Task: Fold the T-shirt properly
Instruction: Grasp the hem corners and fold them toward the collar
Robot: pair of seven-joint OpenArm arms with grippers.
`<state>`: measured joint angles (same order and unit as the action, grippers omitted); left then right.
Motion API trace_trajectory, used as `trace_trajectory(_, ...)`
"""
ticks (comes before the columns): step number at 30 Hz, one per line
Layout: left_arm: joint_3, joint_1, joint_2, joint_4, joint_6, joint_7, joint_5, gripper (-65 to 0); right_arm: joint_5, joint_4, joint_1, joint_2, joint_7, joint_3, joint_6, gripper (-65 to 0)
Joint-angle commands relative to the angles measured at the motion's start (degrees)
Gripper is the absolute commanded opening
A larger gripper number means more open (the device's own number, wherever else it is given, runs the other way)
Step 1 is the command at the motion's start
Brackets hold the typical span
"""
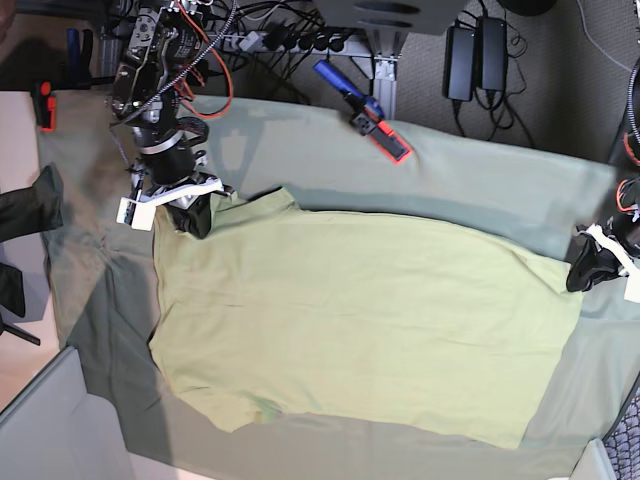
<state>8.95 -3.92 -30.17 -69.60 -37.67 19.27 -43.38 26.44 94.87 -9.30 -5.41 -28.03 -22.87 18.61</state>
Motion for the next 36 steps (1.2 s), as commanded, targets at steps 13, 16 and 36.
trace_trajectory(13,0.44,8.09,-1.11,7.74,-0.04,-1.44,-0.92,-65.0,-2.27,-8.72,12.96,-3.61,2.1,0.5,1.18,-65.0)
trace_trajectory(16,0.42,8.09,-1.14,7.74,-0.04,-1.44,-0.92,-65.0,-3.39,-11.32,15.34,-3.61,2.1,1.66,1.18,-65.0)
trace_trajectory(36,-5.57,13.97,-1.14,7.74,-0.02,-1.46,1.62,-53.9,-3.58,-15.41,19.45,-3.63,3.58,3.1,1.18,-65.0)
